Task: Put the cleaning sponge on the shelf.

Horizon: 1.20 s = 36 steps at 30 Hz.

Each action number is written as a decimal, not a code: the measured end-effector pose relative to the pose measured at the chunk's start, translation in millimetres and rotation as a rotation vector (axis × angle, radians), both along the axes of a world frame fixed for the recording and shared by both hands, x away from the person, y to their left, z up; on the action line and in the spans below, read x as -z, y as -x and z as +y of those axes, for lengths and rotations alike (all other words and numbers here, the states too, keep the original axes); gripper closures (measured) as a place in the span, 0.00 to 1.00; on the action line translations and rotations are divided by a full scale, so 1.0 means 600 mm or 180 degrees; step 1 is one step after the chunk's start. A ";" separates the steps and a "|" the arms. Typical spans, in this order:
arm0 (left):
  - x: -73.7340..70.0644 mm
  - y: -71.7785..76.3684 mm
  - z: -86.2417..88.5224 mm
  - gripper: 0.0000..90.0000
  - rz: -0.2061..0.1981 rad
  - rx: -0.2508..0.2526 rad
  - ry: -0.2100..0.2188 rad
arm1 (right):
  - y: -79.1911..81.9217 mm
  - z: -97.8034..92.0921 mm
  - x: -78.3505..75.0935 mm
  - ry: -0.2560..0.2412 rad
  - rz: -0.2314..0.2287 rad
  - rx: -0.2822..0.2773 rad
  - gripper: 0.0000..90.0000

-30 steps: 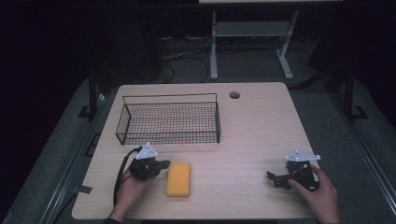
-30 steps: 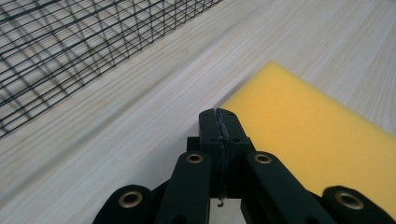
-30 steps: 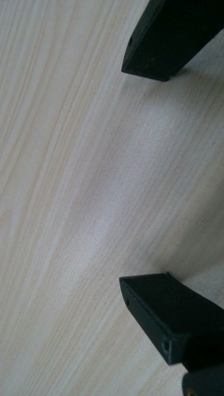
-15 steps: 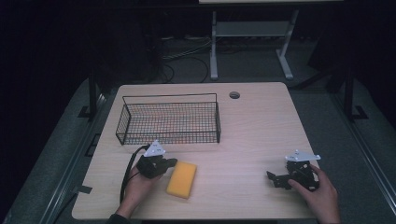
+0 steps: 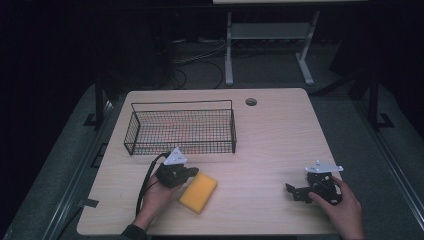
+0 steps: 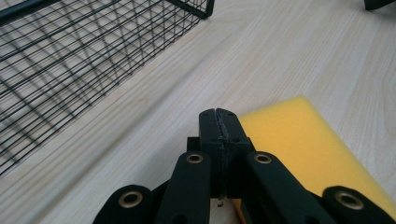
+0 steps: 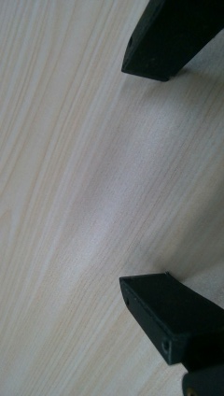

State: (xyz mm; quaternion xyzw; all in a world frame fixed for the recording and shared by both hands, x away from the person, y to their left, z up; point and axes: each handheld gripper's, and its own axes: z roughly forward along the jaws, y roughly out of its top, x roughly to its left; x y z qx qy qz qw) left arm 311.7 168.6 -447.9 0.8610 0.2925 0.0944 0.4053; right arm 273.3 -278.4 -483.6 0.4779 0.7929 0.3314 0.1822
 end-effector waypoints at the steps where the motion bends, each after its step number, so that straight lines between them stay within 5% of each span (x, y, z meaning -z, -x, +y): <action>1: 0.001 0.000 -0.002 1.00 0.0004 -0.0006 0.0012 | 0.000 0.000 0.000 0.0001 0.0000 0.0000 0.00; 18: -0.009 -0.006 0.012 0.99 0.0105 -0.0062 0.0032 | 0.000 0.000 0.000 0.0000 -0.0001 0.0000 0.00; 24: -0.020 -0.005 0.019 0.85 0.0208 -0.0148 -0.0089 | 0.000 0.000 0.000 0.0001 0.0000 0.0000 0.00; 36: -0.032 -0.006 0.028 0.50 0.0670 -0.0365 -0.0258 | 0.000 0.000 0.000 0.0000 0.0000 0.0000 0.00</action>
